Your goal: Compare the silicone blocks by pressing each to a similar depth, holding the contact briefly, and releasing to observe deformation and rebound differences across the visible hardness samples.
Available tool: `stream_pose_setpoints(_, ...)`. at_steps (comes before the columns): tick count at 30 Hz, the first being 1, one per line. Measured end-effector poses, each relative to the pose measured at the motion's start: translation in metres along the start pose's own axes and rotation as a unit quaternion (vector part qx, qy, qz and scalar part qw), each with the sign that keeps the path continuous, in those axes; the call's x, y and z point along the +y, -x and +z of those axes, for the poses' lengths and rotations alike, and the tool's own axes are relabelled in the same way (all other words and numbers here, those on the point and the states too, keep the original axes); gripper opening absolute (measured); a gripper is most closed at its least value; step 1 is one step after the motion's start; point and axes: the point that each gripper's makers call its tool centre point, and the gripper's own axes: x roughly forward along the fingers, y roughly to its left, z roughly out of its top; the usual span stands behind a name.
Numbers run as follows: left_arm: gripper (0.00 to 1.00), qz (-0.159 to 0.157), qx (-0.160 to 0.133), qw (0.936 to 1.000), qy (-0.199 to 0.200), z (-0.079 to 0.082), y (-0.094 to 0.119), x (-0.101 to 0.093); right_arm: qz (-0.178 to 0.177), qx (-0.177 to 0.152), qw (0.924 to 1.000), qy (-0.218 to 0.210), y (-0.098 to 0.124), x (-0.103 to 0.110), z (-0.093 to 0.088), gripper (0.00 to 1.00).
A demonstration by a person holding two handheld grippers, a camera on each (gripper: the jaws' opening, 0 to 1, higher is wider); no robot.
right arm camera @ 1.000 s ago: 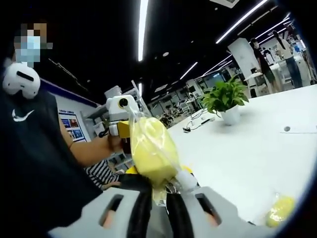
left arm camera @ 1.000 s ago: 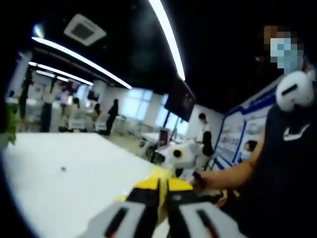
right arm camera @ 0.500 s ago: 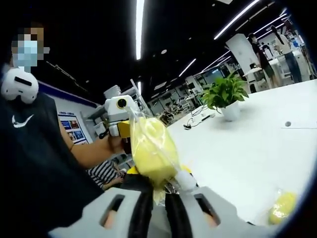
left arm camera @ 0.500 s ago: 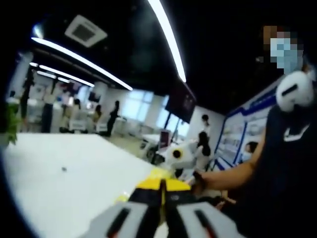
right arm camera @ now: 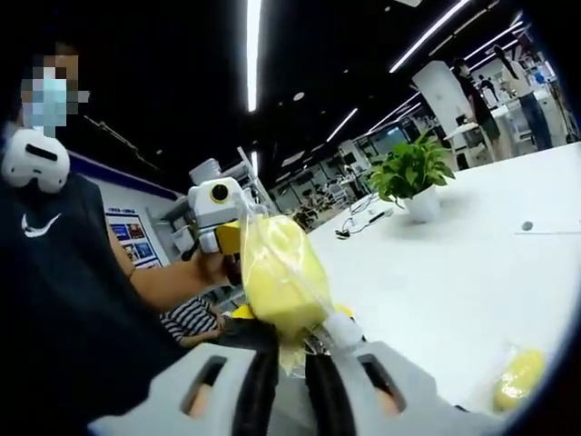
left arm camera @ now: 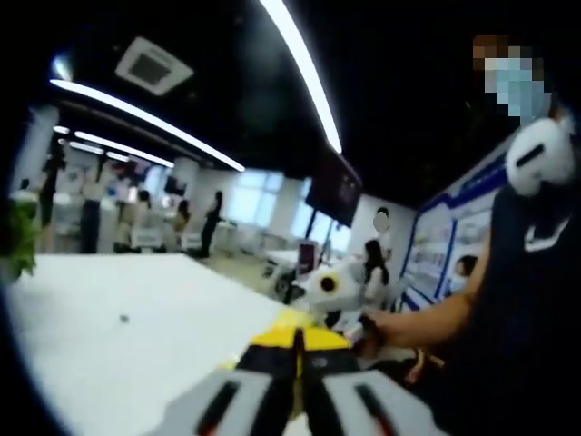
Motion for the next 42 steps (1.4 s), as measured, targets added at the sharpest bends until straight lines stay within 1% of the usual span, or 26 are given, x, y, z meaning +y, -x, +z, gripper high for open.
stream_pose_setpoints(1,0.00,0.003,0.003,1.0000,0.001,-0.001,0.000,0.001,-0.009,-0.005,0.9999,0.013,0.000,-0.004,0.001,0.07)
stream_pose_setpoints(2,0.00,0.007,0.006,1.0000,-0.002,-0.002,0.000,0.003,-0.017,-0.010,0.9992,0.034,-0.001,-0.007,0.001,0.08)
stream_pose_setpoints(3,0.00,0.010,0.009,0.9999,-0.001,-0.003,0.000,0.004,-0.019,-0.012,0.9988,0.043,-0.001,-0.008,0.000,0.09)
stream_pose_setpoints(5,0.00,0.012,0.005,0.9999,0.006,-0.002,0.000,0.005,-0.011,-0.017,0.9994,0.028,-0.002,-0.006,0.000,0.10)
stream_pose_setpoints(7,0.00,0.001,0.009,0.9995,0.032,-0.002,0.003,0.004,-0.006,-0.016,0.9995,0.026,-0.003,-0.005,-0.001,0.12)
stream_pose_setpoints(8,0.00,-0.002,0.009,0.9993,0.036,-0.002,0.003,0.003,-0.006,-0.016,0.9995,0.028,-0.004,-0.004,-0.002,0.12)
stream_pose_setpoints(9,0.00,-0.002,0.007,0.9996,0.029,-0.002,0.003,0.001,-0.007,-0.016,0.9994,0.030,-0.004,-0.004,-0.002,0.14)
stream_pose_setpoints(12,0.00,-0.002,0.005,0.9996,0.027,-0.002,0.003,-0.002,-0.002,-0.015,0.9995,0.027,-0.007,-0.003,-0.003,0.23)
stream_pose_setpoints(15,0.00,0.001,0.001,0.9996,0.027,0.000,0.003,-0.001,-0.005,-0.018,0.9994,0.031,-0.008,-0.003,-0.003,0.32)
stream_pose_setpoints(20,0.00,0.004,-0.003,0.9996,0.027,0.003,0.005,0.001,-0.021,-0.031,0.9985,0.040,-0.009,-0.007,0.004,0.55)
stream_pose_setpoints(22,0.00,0.006,-0.004,0.9996,0.027,0.004,0.006,0.001,-0.027,-0.033,0.9983,0.039,-0.008,-0.008,0.006,0.62)
stream_pose_setpoints(24,0.00,0.006,-0.007,0.9996,0.028,0.005,0.006,0.001,-0.033,-0.038,0.9980,0.039,-0.007,-0.009,0.009,0.68)
stream_pose_setpoints(26,0.00,0.006,-0.009,0.9995,0.029,0.006,0.006,0.001,-0.046,-0.051,0.9962,0.053,-0.006,-0.011,0.014,0.81)
stream_pose_setpoints(27,0.00,0.006,-0.011,0.9995,0.030,0.007,0.007,0.002,-0.056,-0.060,0.9952,0.053,-0.005,-0.014,0.018,0.90)
stream_pose_setpoints(28,0.00,0.007,-0.012,0.9995,0.029,0.007,0.007,0.002,-0.058,-0.061,0.9951,0.051,-0.005,-0.015,0.019,0.95)
stream_pose_setpoints(29,0.00,0.006,-0.013,0.9995,0.030,0.008,0.007,0.002,-0.062,-0.061,0.9950,0.049,-0.005,-0.017,0.019,0.96)
stream_pose_setpoints(30,0.00,0.006,-0.014,0.9994,0.030,0.009,0.007,0.002,-0.063,-0.058,0.9951,0.049,-0.004,-0.018,0.019,0.95)
stream_pose_setpoints(35,0.00,0.006,-0.022,0.9990,0.037,0.013,0.009,0.004,-0.083,-0.066,0.9923,0.063,0.001,-0.024,0.025,0.96)
stream_pose_setpoints(36,0.00,0.007,-0.024,0.9989,0.038,0.013,0.009,0.005,-0.095,-0.073,0.9900,0.075,0.004,-0.027,0.028,0.96)
stream_pose_setpoints(37,0.00,0.008,-0.027,0.9988,0.041,0.013,0.010,0.006,-0.103,-0.071,0.9885,0.085,0.005,-0.030,0.029,0.96)
stream_pose_setpoints(38,0.00,0.010,-0.028,0.9986,0.043,0.014,0.010,0.007,-0.114,-0.067,0.9867,0.095,0.007,-0.033,0.028,0.96)
stream_pose_setpoints(41,0.00,0.019,-0.034,0.9978,0.054,0.014,0.011,0.013,-0.136,-0.052,0.9836,0.106,0.013,-0.043,0.026,0.96)
stream_pose_setpoints(42,0.00,0.022,-0.036,0.9975,0.057,0.013,0.012,0.015,-0.153,-0.051,0.9804,0.114,0.018,-0.048,0.026,0.96)
